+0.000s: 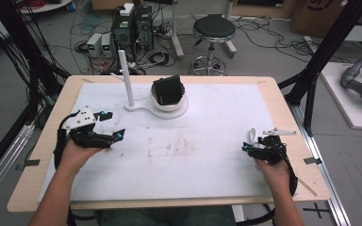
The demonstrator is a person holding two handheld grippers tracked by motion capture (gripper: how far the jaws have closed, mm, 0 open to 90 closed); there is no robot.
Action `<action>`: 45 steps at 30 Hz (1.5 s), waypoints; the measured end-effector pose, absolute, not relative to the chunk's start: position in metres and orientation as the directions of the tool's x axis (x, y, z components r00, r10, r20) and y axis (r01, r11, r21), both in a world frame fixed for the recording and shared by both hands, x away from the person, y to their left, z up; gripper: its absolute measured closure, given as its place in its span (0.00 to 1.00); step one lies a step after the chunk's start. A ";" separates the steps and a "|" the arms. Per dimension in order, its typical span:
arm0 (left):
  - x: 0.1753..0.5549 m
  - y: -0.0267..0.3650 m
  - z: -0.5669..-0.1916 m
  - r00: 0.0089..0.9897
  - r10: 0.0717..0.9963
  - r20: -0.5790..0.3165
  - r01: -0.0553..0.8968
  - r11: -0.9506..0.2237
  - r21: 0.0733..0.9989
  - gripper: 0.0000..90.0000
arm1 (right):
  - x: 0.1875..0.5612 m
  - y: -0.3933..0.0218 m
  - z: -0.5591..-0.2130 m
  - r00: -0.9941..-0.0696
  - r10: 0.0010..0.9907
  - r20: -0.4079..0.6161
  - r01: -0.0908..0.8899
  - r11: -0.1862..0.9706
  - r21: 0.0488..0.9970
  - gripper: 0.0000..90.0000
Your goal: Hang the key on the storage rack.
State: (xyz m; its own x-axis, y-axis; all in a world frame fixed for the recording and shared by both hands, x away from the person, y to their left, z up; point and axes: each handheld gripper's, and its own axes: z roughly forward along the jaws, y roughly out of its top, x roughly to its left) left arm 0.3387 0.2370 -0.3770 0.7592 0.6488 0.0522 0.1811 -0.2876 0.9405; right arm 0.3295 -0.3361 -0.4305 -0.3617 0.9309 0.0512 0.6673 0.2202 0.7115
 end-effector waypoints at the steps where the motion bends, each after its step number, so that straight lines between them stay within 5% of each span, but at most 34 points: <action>1: 0.339 0.237 -0.377 0.759 0.649 0.052 0.181 -0.288 0.940 0.21 | 0.330 -0.335 -0.433 -0.357 0.933 0.050 0.686 0.226 0.692 0.42; 4: 0.339 0.237 -0.377 0.758 0.650 0.053 0.183 -0.290 0.939 0.21 | 0.332 -0.332 -0.437 -0.361 0.932 0.014 0.706 0.264 0.657 0.53; 5: 0.339 0.237 -0.378 0.758 0.650 0.051 0.185 -0.290 0.939 0.21 | 0.333 -0.331 -0.436 -0.340 0.940 -0.004 0.716 0.262 0.647 0.70; 7: 0.339 0.237 -0.378 0.757 0.650 0.057 0.185 -0.298 0.936 0.21 | 0.333 -0.332 -0.435 -0.316 0.949 0.012 0.727 0.233 0.646 0.81; 11: 0.339 0.235 -0.379 0.759 0.648 0.061 0.185 -0.306 0.934 0.21 | 0.333 -0.331 -0.434 -0.310 0.951 0.002 0.735 0.238 0.635 0.88; 20: 0.338 0.237 -0.377 0.754 0.655 0.057 0.184 -0.293 0.938 0.21 | 0.331 -0.331 -0.419 -0.341 0.939 0.034 0.685 0.224 0.693 0.90; 31: 0.338 0.239 -0.376 0.751 0.658 0.059 0.179 -0.289 0.941 0.21 | 0.317 -0.318 -0.379 -0.426 0.903 0.060 0.508 0.184 0.842 0.90; 45: 0.335 0.250 -0.373 0.736 0.676 0.040 0.172 -0.244 0.954 0.21 | 0.321 -0.234 -0.331 -0.579 0.814 -0.048 0.323 0.283 0.903 0.90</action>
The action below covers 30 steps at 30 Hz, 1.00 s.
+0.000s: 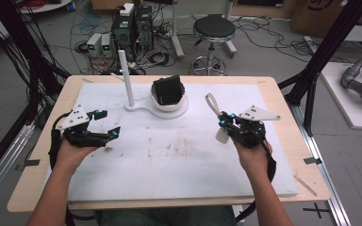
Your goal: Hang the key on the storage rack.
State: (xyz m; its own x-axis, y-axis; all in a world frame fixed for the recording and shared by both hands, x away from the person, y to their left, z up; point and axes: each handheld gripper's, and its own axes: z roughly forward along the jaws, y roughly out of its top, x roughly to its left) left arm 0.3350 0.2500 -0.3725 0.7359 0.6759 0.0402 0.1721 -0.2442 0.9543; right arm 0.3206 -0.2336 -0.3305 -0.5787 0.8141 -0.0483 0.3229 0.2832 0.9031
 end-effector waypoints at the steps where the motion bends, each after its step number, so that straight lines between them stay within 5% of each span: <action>1: 0.335 0.250 -0.372 0.738 0.674 0.039 0.171 -0.243 0.955 0.21 | 0.322 -0.228 -0.329 -0.586 0.809 -0.050 0.320 0.288 0.903 0.90; 30: 0.330 0.254 -0.371 0.738 0.673 0.041 0.170 -0.244 0.955 0.21 | 0.334 -0.190 -0.308 -0.641 0.762 -0.091 0.250 0.319 0.914 0.90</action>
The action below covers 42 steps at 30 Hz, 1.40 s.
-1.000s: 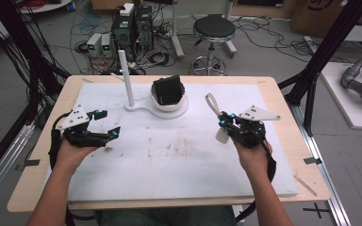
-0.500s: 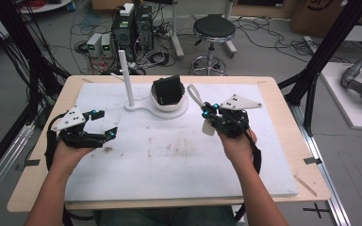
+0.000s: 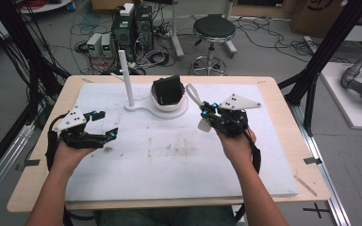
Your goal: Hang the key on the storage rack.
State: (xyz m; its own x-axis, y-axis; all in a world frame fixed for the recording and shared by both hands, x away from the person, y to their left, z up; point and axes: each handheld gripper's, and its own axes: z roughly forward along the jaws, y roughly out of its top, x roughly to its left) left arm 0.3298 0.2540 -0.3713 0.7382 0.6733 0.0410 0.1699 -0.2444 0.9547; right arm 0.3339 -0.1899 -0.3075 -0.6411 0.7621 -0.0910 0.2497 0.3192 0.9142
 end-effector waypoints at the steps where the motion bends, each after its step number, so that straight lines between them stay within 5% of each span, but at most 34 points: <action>1: 0.330 0.254 -0.371 0.738 0.673 0.041 0.170 -0.244 0.955 0.21 | 0.334 -0.189 -0.307 -0.644 0.760 -0.091 0.248 0.320 0.914 0.90; 42: 0.317 0.277 -0.368 0.708 0.706 0.029 0.166 -0.205 0.965 0.21 | 0.420 -0.006 -0.285 -0.749 0.619 -0.236 0.114 0.471 0.874 0.90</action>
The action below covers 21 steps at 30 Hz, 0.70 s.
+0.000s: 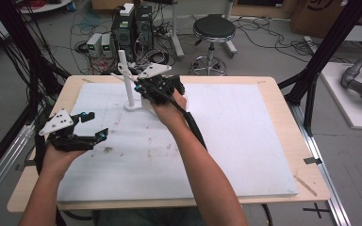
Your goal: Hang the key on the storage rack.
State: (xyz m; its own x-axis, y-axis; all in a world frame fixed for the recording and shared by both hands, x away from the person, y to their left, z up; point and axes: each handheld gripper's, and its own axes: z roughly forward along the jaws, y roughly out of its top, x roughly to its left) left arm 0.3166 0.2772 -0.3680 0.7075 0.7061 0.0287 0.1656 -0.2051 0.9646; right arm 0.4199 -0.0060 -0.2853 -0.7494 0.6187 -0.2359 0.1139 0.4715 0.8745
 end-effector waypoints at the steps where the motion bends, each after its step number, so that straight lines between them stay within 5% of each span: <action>1: 0.317 0.278 -0.368 0.706 0.708 0.029 0.166 -0.205 0.965 0.21 | 0.421 -0.004 -0.286 -0.751 0.617 -0.237 0.113 0.473 0.874 0.90; 21: 0.318 0.275 -0.369 0.714 0.700 0.030 0.166 -0.211 0.963 0.21 | 0.428 0.010 -0.299 -0.713 0.641 -0.285 0.124 0.514 0.849 0.90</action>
